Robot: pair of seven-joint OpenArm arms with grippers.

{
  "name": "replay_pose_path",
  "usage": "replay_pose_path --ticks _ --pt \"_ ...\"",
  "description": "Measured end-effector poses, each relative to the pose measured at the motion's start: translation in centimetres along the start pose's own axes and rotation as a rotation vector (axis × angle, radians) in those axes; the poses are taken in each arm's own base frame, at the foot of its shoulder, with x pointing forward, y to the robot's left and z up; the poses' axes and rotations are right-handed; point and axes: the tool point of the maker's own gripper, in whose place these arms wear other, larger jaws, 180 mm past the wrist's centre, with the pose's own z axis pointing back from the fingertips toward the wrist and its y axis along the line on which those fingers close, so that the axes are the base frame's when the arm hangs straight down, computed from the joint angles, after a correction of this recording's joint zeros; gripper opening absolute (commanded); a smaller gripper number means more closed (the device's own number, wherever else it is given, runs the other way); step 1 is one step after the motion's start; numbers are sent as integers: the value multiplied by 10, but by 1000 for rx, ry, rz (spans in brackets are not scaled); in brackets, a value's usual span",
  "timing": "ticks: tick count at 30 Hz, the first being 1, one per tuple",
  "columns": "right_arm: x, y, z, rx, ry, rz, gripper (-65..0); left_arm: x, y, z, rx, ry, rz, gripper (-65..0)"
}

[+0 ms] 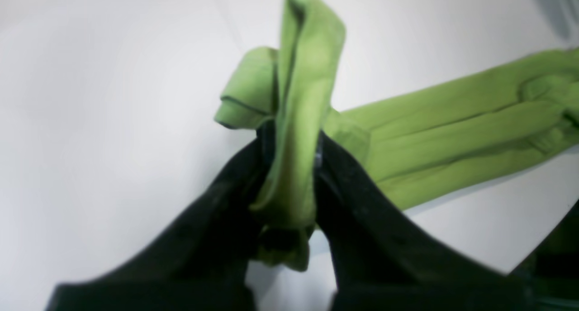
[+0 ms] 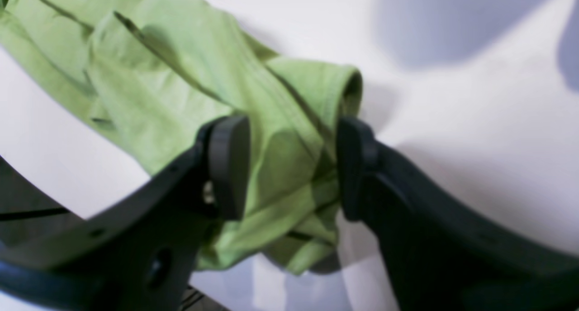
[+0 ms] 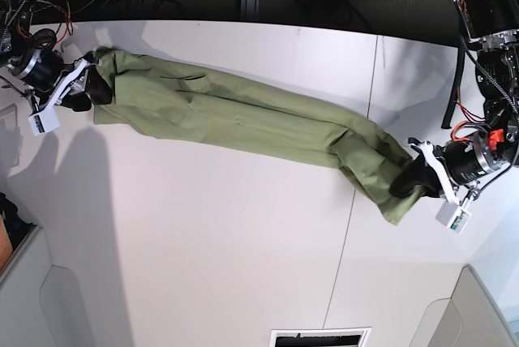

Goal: Layout the t-shirt on the table in an organized manner, then fold the t-shirt properly
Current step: 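Carry the strip end with the left gripper toward the right gripper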

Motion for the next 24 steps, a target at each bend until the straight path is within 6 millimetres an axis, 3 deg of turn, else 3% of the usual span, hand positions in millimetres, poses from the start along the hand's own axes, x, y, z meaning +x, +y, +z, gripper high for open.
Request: replay_pose_path --ticks 4,9,12,18,19,22,24 --pt "-5 3 -4 6 3 -20 -345 7 -58 -29 -124 -7 -60 -650" --pt "-12 -2 -7 -1 13 -42 -345 -14 -124 -69 -240 95 -143 -650" --pt "-12 -2 -7 -1 13 -45 -345 -20 -150 -82 -272 126 -189 -650" --pt "-12 -2 -7 -1 12 -46 -345 -44 -178 -100 -294 184 -229 -650" --pt "-12 -2 -8 -1 9 -46 -345 -50 -182 -103 -308 195 -232 -616" --pt "-11 -2 -8 -1 2 -47 -345 -61 -189 -111 -324 211 -232 -363" --pt "-10 -2 -8 -1 -2 -47 -345 -61 -188 -117 -296 202 -167 -306"
